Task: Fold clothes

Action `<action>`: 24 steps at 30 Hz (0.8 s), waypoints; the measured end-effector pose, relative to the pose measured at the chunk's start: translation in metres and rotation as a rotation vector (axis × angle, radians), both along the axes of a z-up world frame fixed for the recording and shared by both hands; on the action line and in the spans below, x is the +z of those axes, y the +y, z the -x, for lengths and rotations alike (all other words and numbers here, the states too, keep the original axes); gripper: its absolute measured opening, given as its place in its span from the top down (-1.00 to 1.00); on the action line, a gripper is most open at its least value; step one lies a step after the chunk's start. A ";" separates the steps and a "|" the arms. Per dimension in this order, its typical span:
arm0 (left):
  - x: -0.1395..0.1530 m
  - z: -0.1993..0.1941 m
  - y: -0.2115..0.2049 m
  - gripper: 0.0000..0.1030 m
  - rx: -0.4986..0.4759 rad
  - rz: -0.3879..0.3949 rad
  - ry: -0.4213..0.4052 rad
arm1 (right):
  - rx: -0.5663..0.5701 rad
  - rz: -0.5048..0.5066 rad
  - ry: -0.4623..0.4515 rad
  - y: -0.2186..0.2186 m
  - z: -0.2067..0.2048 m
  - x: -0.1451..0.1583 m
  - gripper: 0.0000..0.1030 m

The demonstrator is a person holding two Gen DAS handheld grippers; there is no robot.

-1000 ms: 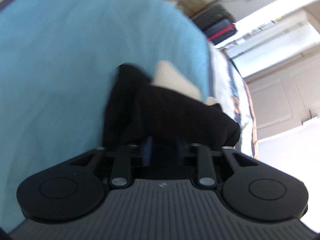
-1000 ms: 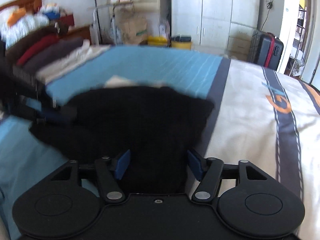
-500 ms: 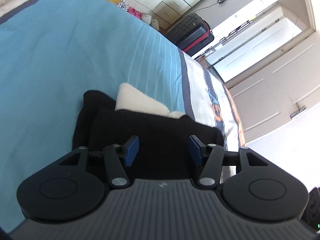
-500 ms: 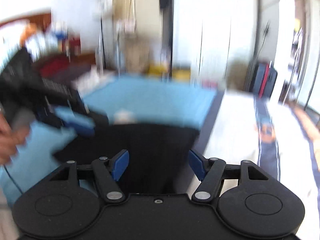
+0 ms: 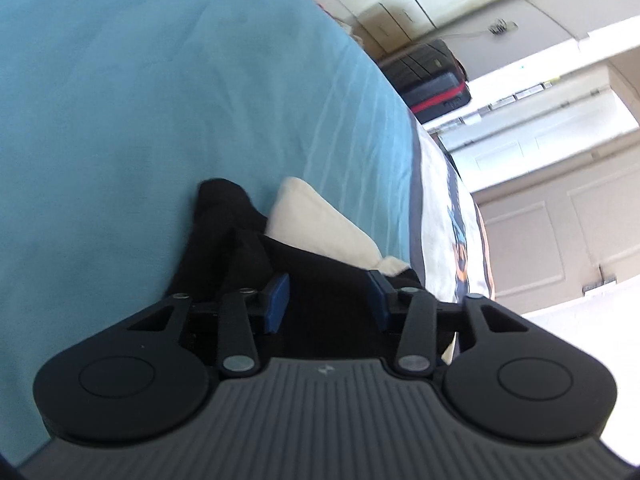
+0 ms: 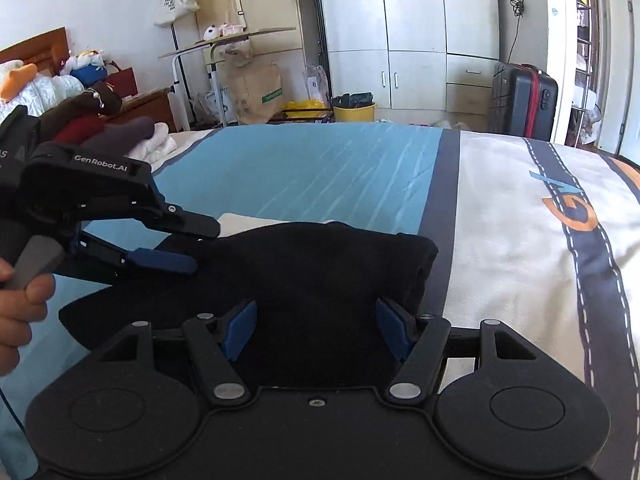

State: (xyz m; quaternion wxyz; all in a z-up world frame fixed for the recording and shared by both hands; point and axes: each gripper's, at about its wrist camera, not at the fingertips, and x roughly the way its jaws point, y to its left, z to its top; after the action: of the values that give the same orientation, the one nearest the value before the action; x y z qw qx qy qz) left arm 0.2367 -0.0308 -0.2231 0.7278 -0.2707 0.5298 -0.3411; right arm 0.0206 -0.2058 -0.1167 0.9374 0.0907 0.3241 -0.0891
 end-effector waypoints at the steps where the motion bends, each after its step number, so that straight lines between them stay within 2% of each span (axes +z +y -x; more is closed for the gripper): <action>1: 0.005 -0.001 0.004 0.19 0.019 0.000 -0.001 | -0.002 -0.006 0.003 -0.002 0.003 -0.001 -0.35; 3: 0.016 -0.002 0.014 0.01 0.057 0.000 -0.028 | -0.010 -0.034 0.013 -0.007 0.006 0.003 -0.35; 5: 0.030 -0.001 0.023 -0.39 0.085 -0.054 -0.090 | -0.055 -0.069 0.035 -0.014 0.015 0.010 -0.46; 6: 0.037 0.000 0.028 -0.43 0.090 -0.091 -0.118 | -0.096 -0.093 0.056 -0.021 0.017 0.011 -0.71; 8: 0.045 0.003 0.037 -0.53 0.084 -0.130 -0.149 | -0.162 -0.203 0.053 -0.041 0.030 0.012 -0.75; 10: 0.044 0.005 0.046 -0.62 0.060 -0.122 -0.110 | -0.201 -0.415 0.020 -0.066 0.041 0.006 -0.75; 12: 0.039 0.007 0.054 -0.63 0.031 -0.123 -0.044 | -0.239 -0.643 -0.018 -0.088 0.051 -0.003 -0.75; 14: 0.033 0.008 0.060 -0.63 0.024 -0.169 0.001 | -0.260 -0.834 -0.040 -0.099 0.060 -0.017 -0.75; 15: 0.030 0.009 0.062 -0.63 0.027 -0.201 0.016 | -0.260 -0.896 -0.036 -0.099 0.064 -0.023 -0.75; 17: 0.025 0.009 0.063 -0.63 0.030 -0.243 0.035 | -0.235 -0.959 -0.006 -0.091 0.069 -0.031 -0.75; 20: 0.014 0.005 0.050 -0.63 -0.019 -0.242 0.060 | -0.214 -0.984 0.028 -0.079 0.065 -0.042 -0.75; 23: 0.009 0.001 0.029 -0.88 -0.077 -0.251 0.052 | -0.207 -1.005 0.025 -0.072 0.053 -0.054 -0.82; 24: 0.010 0.001 0.024 -0.87 -0.084 -0.246 0.030 | -0.197 -1.006 0.005 -0.070 0.047 -0.056 -0.87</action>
State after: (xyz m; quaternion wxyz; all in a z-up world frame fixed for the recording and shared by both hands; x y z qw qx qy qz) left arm 0.2361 -0.0070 -0.2133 0.7326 -0.1620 0.5893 -0.2998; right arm -0.0269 -0.2761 -0.1730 0.7640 0.5607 0.3191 -0.0102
